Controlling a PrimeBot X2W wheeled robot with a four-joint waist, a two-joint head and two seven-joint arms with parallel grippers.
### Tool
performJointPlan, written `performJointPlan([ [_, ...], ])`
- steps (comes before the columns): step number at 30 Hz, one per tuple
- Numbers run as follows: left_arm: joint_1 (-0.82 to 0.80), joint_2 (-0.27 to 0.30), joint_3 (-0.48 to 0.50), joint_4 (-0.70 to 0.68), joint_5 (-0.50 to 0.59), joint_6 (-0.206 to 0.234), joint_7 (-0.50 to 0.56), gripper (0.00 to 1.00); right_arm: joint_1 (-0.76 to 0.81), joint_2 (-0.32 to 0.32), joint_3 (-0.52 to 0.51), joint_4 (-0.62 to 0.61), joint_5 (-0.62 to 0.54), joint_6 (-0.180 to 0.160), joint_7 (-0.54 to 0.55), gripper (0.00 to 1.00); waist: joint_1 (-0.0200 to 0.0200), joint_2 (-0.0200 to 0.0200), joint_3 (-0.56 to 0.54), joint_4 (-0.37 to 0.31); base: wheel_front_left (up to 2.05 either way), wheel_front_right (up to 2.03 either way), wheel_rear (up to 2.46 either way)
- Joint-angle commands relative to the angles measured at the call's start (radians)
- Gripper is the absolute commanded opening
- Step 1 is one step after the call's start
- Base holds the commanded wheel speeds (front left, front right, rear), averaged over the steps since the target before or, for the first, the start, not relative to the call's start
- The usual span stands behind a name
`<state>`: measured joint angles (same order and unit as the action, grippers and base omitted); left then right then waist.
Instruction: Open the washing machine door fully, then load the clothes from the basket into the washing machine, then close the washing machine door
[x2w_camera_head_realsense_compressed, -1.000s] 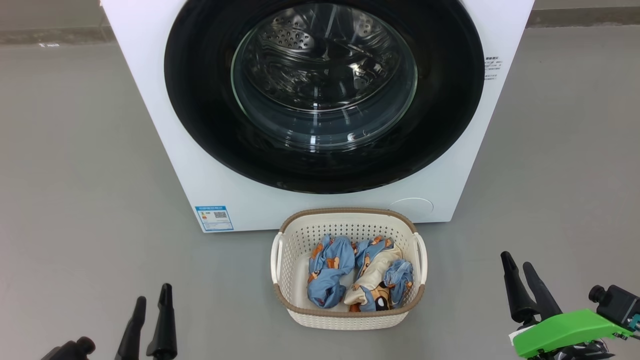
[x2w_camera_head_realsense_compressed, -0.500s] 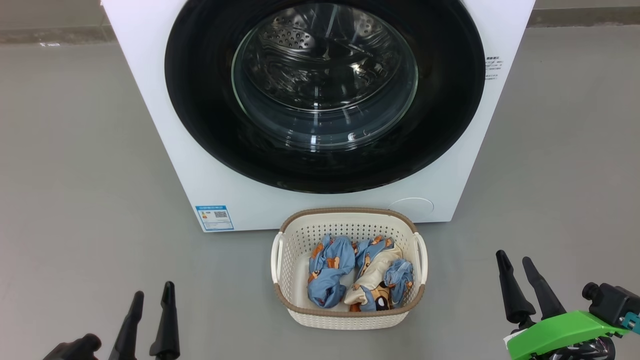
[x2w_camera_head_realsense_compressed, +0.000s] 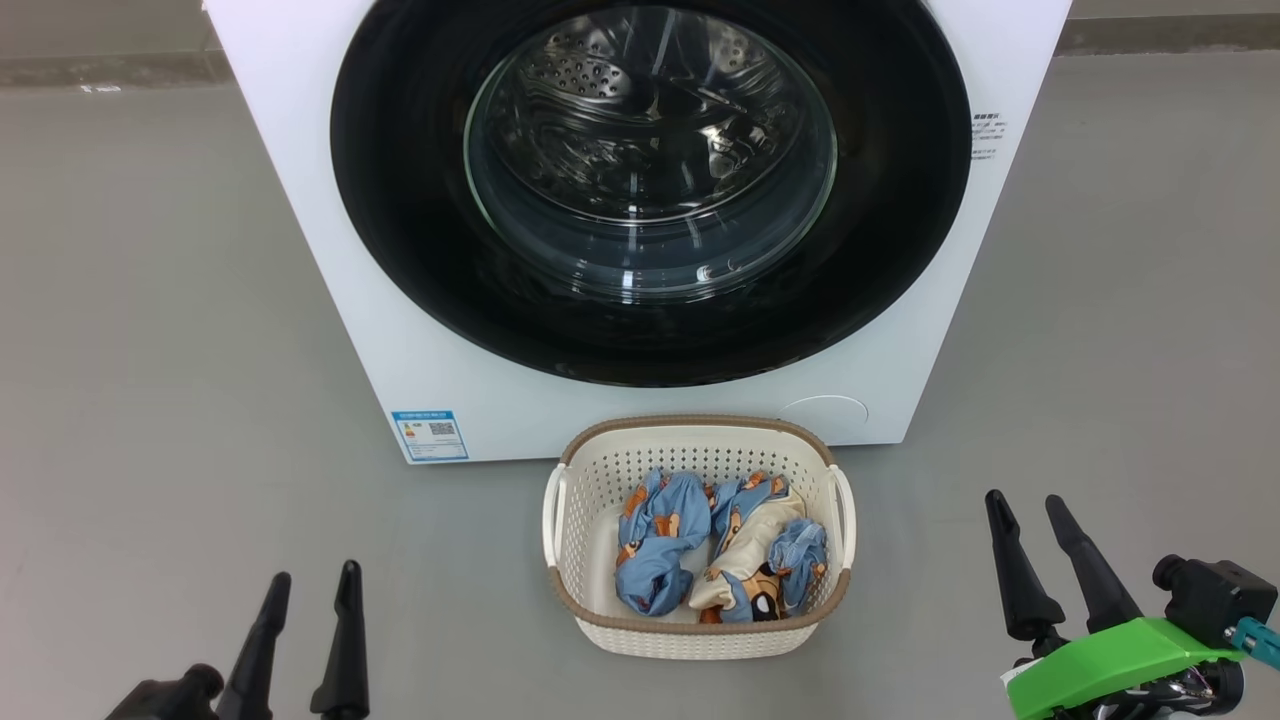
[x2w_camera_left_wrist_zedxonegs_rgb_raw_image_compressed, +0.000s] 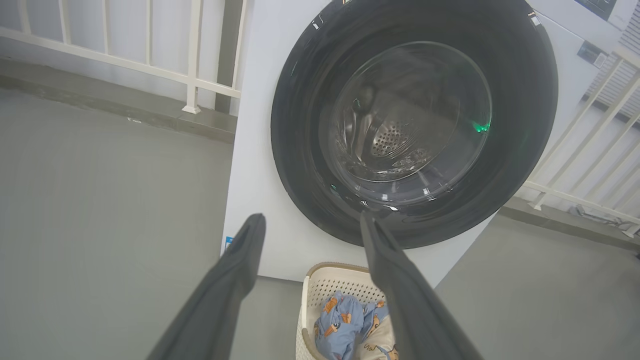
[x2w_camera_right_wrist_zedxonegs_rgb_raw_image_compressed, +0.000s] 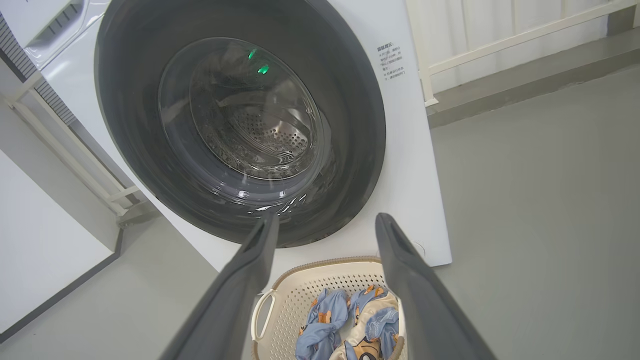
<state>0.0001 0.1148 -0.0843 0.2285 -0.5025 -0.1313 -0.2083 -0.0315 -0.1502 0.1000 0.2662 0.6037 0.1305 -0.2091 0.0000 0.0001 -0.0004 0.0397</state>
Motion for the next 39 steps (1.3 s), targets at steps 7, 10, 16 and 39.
performJointPlan([
  [7,-0.016,0.023,0.026,-0.023,0.088,0.001,-0.036,1.0,-0.029,-0.022,0.015,-0.034,-0.082,0.0,-0.035,1.0,0.0,-0.0001,0.001,0.001,0.0,0.0,0.0],
  [10,-0.017,0.025,0.027,-0.018,0.115,0.001,-0.044,1.0,-0.024,-0.024,0.01,-0.036,-0.111,0.0,-0.044,1.0,0.0,-0.0001,0.002,0.0,0.0,0.0,0.0],
  [16,-0.019,0.029,0.027,-0.011,0.142,0.001,-0.053,1.0,-0.017,-0.024,0.0,-0.037,-0.148,0.0,-0.053,1.0,0.0,-0.0001,0.004,-0.003,0.0,0.0,0.0],
  [39,-0.031,0.02,0.062,0.033,0.146,0.001,-0.053,1.0,0.012,0.018,-0.078,-0.035,-0.183,0.0,-0.053,1.0,0.0,-0.0001,0.001,-0.017,0.01,0.01,-0.02],
])
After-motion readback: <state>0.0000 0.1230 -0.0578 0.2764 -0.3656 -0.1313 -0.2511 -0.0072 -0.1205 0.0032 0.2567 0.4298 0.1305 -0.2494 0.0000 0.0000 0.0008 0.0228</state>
